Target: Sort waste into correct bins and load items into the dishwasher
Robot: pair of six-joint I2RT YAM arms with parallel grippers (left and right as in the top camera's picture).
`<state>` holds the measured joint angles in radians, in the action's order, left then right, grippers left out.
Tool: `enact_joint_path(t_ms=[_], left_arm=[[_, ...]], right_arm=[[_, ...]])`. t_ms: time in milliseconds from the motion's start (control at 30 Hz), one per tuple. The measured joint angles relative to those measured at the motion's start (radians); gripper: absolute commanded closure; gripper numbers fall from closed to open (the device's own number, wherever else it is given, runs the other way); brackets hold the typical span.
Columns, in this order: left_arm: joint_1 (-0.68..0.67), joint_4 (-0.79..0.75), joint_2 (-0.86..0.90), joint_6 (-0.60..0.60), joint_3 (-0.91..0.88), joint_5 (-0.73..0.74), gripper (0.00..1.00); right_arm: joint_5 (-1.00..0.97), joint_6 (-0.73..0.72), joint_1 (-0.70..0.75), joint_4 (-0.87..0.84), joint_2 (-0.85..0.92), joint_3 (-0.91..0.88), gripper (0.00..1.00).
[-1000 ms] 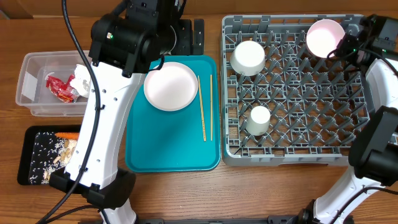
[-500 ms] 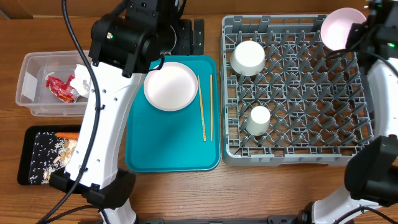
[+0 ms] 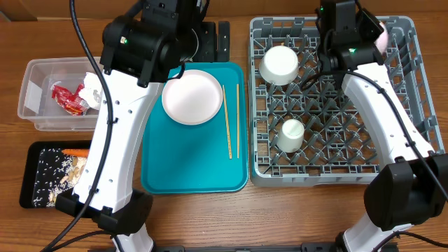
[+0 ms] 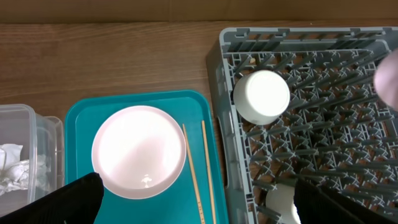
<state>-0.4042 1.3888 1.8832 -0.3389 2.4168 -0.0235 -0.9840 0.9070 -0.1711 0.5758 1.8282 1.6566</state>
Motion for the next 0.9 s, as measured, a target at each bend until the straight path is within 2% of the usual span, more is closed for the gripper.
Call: enact_joint_path(t_ms=[267, 533, 767, 900], left_arm=[[0.0, 0.0, 0.0, 0.0, 0.0, 0.0, 0.0], [0.0, 0.0, 0.0, 0.0, 0.0, 0.0, 0.0], [0.0, 0.0, 0.0, 0.0, 0.0, 0.0, 0.0], [0.0, 0.0, 0.0, 0.0, 0.0, 0.0, 0.0]], right_arm=[[-0.107, 0.083, 0.01, 0.033, 0.024, -0.001, 0.96], [-0.162, 0.191, 0.002, 0.053, 0.147, -0.006, 0.96], [-0.203, 0.346, -0.061, -0.082, 0.243, -0.015, 0.96], [-0.21, 0.4, -0.087, -0.103, 0.267, -0.015, 0.96]])
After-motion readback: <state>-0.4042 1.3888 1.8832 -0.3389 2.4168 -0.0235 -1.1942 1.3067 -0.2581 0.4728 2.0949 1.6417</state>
